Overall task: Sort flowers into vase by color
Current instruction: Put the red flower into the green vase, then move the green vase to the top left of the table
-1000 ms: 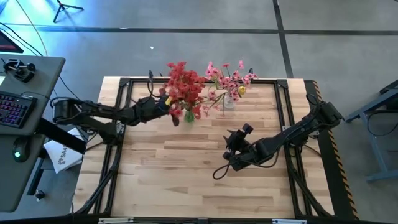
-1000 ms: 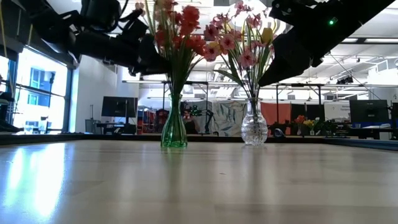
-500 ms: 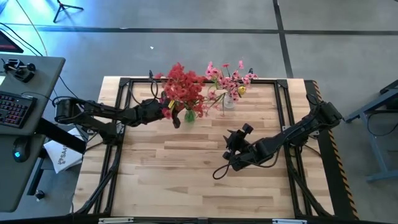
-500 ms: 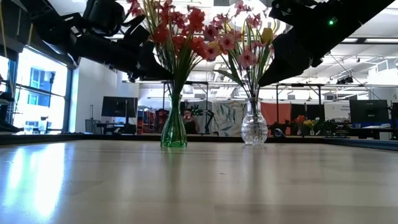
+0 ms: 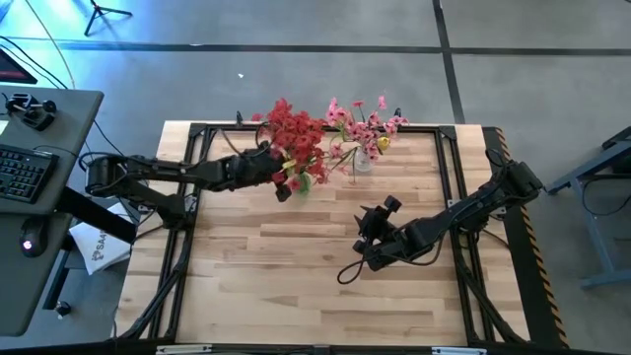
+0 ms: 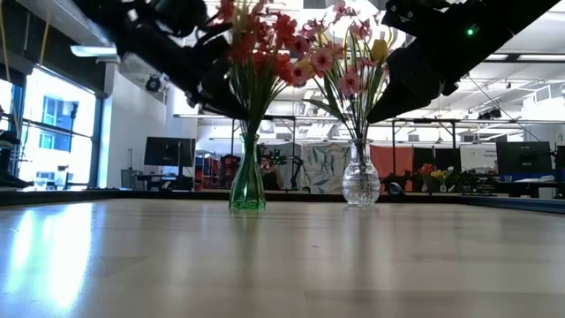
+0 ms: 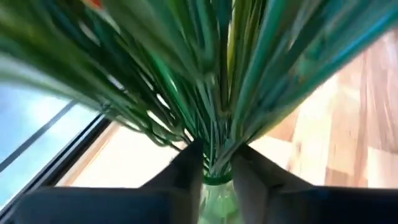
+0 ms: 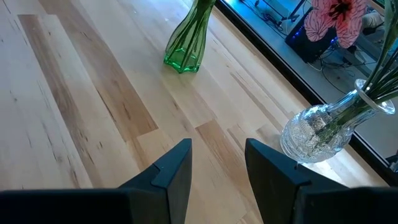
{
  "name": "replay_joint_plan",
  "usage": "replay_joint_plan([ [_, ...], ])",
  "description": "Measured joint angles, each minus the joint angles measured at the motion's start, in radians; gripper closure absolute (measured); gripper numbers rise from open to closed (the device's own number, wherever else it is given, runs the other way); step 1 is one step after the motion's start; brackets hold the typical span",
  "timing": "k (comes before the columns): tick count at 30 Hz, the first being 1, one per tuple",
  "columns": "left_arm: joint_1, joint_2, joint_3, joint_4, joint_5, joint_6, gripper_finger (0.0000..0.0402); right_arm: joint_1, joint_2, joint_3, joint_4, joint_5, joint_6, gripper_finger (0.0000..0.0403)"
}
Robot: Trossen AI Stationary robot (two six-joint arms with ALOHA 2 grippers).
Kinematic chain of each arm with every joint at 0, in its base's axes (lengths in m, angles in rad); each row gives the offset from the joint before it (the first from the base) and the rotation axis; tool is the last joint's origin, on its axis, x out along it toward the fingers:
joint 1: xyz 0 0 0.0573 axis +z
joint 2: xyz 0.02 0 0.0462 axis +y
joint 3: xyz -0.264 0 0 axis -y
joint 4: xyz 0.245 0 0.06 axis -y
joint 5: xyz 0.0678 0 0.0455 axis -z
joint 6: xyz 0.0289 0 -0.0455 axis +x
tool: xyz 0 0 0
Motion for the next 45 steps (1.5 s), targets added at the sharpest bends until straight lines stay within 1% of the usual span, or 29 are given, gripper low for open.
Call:
replay_joint_plan([
  [5, -0.003, -0.001, 0.142, -0.301, 0.021, 0.002, 0.0268, 0.0, 0.0, 0.0, -0.001, 0.0, -0.001, 0.0258],
  [9, -0.005, -0.001, 0.242, -0.541, 0.02, 0.001, 0.0233, 0.0, 0.0, 0.0, -0.002, 0.0, -0.004, 0.0258],
  [12, -0.005, -0.001, 0.297, -0.703, 0.019, 0.0, 0.022, 0.0, 0.0, 0.0, -0.002, 0.0, -0.004, 0.0258],
  [15, -0.005, -0.007, 0.335, -0.857, 0.018, -0.028, 0.0218, 0.0, 0.0, 0.0, -0.008, -0.001, -0.004, 0.0258],
  [18, -0.009, -0.04, 0.329, -0.954, -0.012, -0.057, 0.0221, 0.005, 0.0, 0.0, -0.01, -0.001, -0.004, 0.0258],
  [20, -0.014, -0.075, 0.288, -0.959, -0.037, -0.089, 0.0223, 0.011, 0.0, 0.0, -0.012, -0.001, -0.003, 0.0258],
  [22, -0.016, -0.123, 0.22, -0.926, -0.059, -0.118, 0.0225, 0.016, 0.0, 0.0, -0.013, -0.002, 0.0, 0.0258],
  [24, -0.016, -0.176, 0.133, -0.845, -0.074, -0.153, 0.0226, 0.02, -0.001, -0.019, 0.017, -0.001, -0.005, 0.0258],
  [27, -0.016, -0.261, -0.014, -0.697, -0.085, -0.2, 0.0227, 0.023, -0.001, -0.091, 0.082, 0.0, -0.001, 0.0258],
  [31, -0.021, -0.354, -0.179, -0.5, -0.085, -0.244, 0.0227, 0.022, -0.001, -0.227, 0.286, -0.033, 0.027, 0.0258],
  [35, -0.054, -0.408, -0.283, -0.356, -0.084, -0.235, 0.0227, 0.023, -0.001, -0.329, 0.509, -0.071, 0.021, 0.0258],
  [37, -0.063, -0.426, -0.292, -0.336, -0.087, -0.22, 0.0227, 0.023, -0.001, -0.353, 0.561, -0.077, 0.008, 0.0258],
  [39, -0.063, -0.446, -0.272, -0.333, -0.102, -0.217, 0.0227, 0.021, -0.001, -0.361, 0.585, -0.077, -0.012, 0.0258],
  [42, -0.064, -0.481, -0.21, -0.33, -0.11, -0.169, 0.0227, 0.014, -0.001, -0.353, 0.586, -0.081, -0.041, 0.0258],
  [45, -0.081, -0.515, -0.113, -0.346, -0.111, -0.09, 0.0227, 0.014, -0.001, -0.337, 0.589, -0.082, -0.071, 0.0258],
])
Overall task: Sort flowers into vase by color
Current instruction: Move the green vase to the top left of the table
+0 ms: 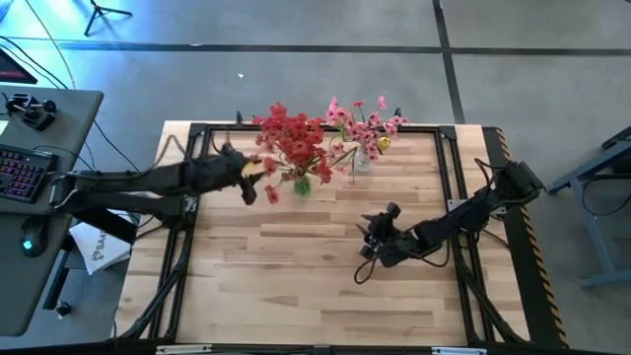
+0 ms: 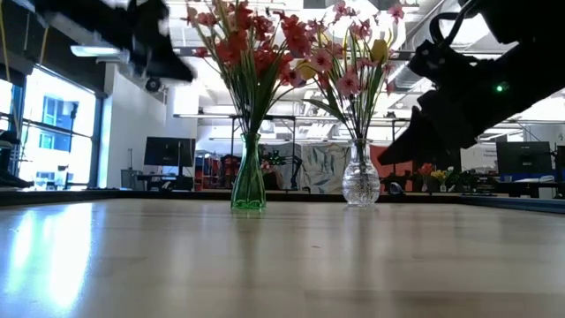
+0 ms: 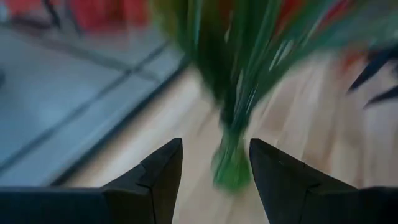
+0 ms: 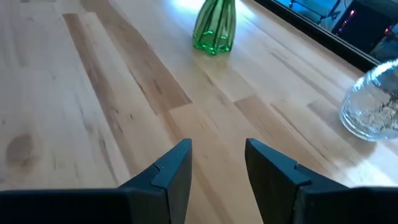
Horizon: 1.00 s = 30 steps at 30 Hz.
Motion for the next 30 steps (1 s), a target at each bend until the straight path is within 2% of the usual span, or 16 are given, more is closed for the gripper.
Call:
replay_joint_plan([
  [3, -0.041, -0.038, 0.129, -0.065, 0.0, 0.06, 0.0227, 0.001, 0.0, 0.013, 0.0, -0.001, -0.029, 0.0258],
  [7, -0.165, -0.051, 0.266, -0.209, -0.009, 0.086, 0.0227, 0.01, 0.0, 0.016, -0.011, -0.013, -0.042, 0.0258],
  [11, -0.283, -0.028, 0.263, -0.4, -0.125, -0.05, 0.0227, 0.022, 0.0, 0.016, -0.072, -0.052, -0.026, 0.0258],
  [13, -0.326, 0.0, 0.219, -0.48, -0.167, -0.173, 0.0227, 0.024, 0.0, 0.016, -0.086, -0.062, -0.01, 0.0258],
  [15, -0.357, 0.026, 0.138, -0.465, -0.186, -0.273, 0.0227, 0.027, 0.0, 0.016, -0.087, -0.069, -0.007, 0.0258],
  [17, -0.375, 0.059, 0.036, -0.344, -0.194, -0.328, 0.0227, 0.027, 0.0, 0.016, -0.086, -0.069, -0.008, 0.0258],
  [19, -0.378, 0.105, -0.084, -0.139, -0.194, -0.334, 0.0227, 0.027, 0.0, 0.016, -0.087, -0.07, -0.008, 0.0258],
  [23, -0.34, 0.23, -0.298, 0.46, -0.214, -0.233, 0.0227, 0.027, 0.0, 0.016, -0.083, -0.07, -0.013, 0.0258],
  [26, -0.266, 0.327, -0.386, 0.855, -0.24, -0.133, 0.022, 0.027, 0.0, 0.016, -0.082, -0.07, -0.015, 0.0258],
  [28, -0.213, 0.379, -0.399, 0.984, -0.231, -0.041, 0.0209, 0.026, 0.0, 0.016, -0.08, -0.07, -0.015, 0.0258],
  [30, -0.155, 0.424, -0.392, 1.022, -0.186, 0.018, 0.0191, 0.024, 0.0, 0.016, -0.075, -0.069, -0.016, 0.0258],
])
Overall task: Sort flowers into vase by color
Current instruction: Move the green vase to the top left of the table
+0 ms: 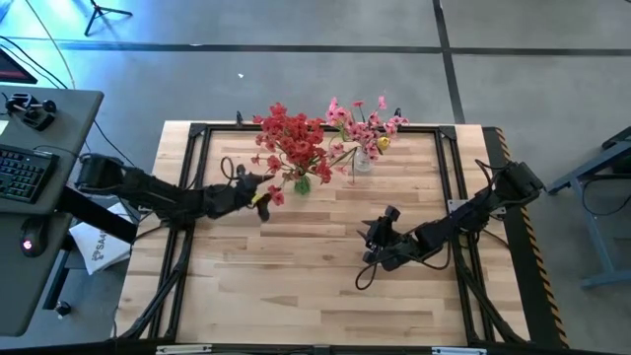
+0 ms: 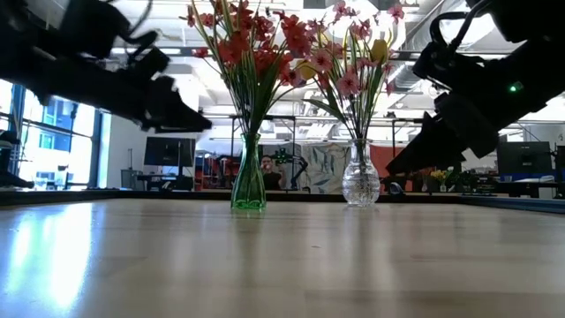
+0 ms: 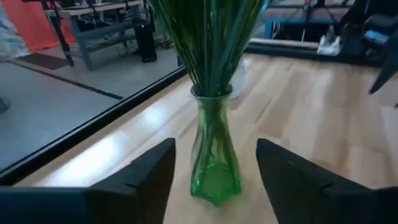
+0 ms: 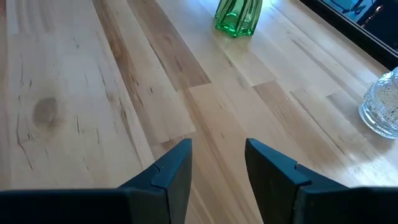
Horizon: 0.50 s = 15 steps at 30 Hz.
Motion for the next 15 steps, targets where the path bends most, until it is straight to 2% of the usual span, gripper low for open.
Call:
replay_joint_plan([
  [5, 0.12, 0.147, 0.101, 0.007, 0.156, 0.012, 0.0134, -0.018, 0.0, 0.0, 0.01, 0.002, 0.0, 0.0258],
  [9, 0.168, 0.29, 0.189, 0.007, 0.16, -0.001, 0.0106, -0.029, 0.0, 0.0, 0.014, 0.001, -0.003, 0.0258],
  [12, 0.188, 0.391, 0.256, 0.006, 0.164, -0.074, 0.0104, -0.029, 0.0, 0.0, 0.015, 0.0, -0.007, 0.0258],
  [15, 0.192, 0.474, 0.328, 0.009, 0.182, -0.076, 0.0104, -0.029, 0.0, 0.0, 0.014, -0.001, -0.007, 0.0258],
])
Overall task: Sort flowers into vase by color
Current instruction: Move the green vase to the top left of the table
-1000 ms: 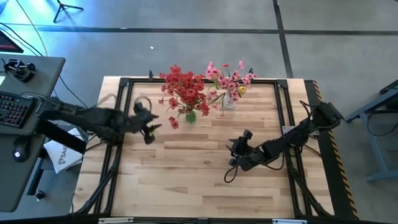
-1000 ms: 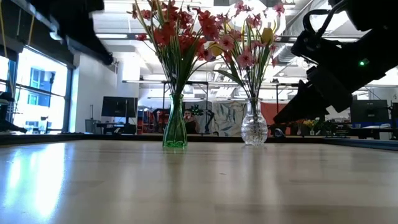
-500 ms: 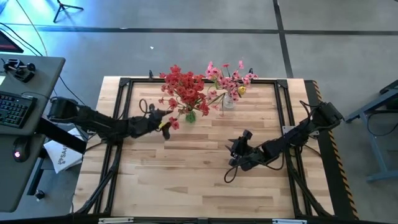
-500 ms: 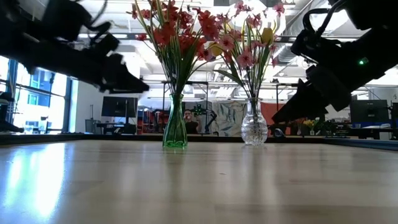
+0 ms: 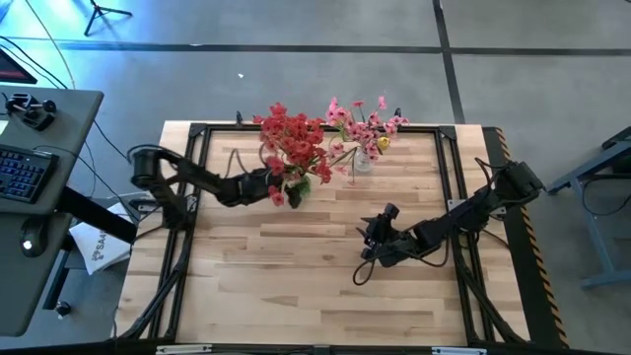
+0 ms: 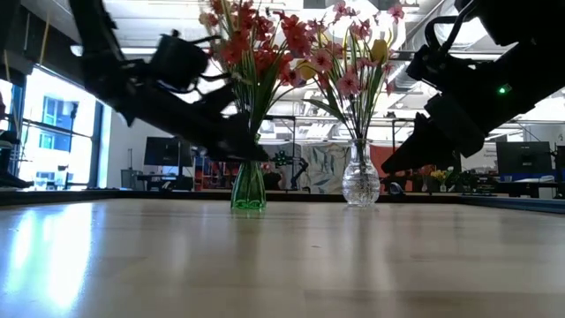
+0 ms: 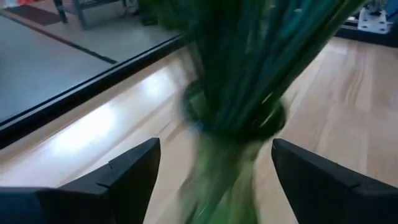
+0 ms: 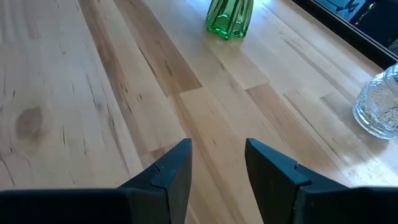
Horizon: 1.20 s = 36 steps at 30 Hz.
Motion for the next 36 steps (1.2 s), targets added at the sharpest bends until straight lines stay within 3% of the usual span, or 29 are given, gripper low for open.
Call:
replay_joint_plan([
  [6, -0.001, 0.074, 0.099, -0.005, -0.064, 0.004, 0.0133, 0.0, 0.0, 0.0, 0.0, 0.0, -0.002, 0.0258],
  [11, -0.002, -0.007, 0.094, -0.086, -0.101, 0.052, 0.0233, 0.0, 0.0, 0.0, -0.005, 0.0, 0.0, 0.0258],
  [13, -0.002, -0.063, 0.094, -0.181, -0.095, 0.057, 0.0287, 0.0, 0.0, 0.0, -0.007, -0.001, 0.0, 0.0258],
  [15, -0.002, -0.121, 0.094, -0.274, -0.101, 0.08, 0.0312, 0.0, 0.0, 0.0, -0.008, 0.0, 0.0, 0.0258],
  [19, 0.028, -0.24, 0.091, -0.447, -0.163, 0.101, 0.0314, 0.0, 0.0, 0.0, -0.011, 0.0, 0.0, 0.0258],
  [25, 0.194, -0.409, -0.062, -0.43, -0.173, 0.111, 0.0314, 0.0, 0.0, 0.0, -0.007, 0.0, 0.001, 0.0258],
  [31, 0.39, -0.501, -0.207, -0.308, -0.057, 0.096, 0.0314, 0.0, 0.0, 0.0, 0.003, 0.025, -0.005, 0.0258],
  [36, 0.521, -0.493, -0.229, -0.245, 0.034, 0.105, 0.0314, -0.002, 0.0, 0.0, 0.025, 0.037, -0.016, 0.0258],
])
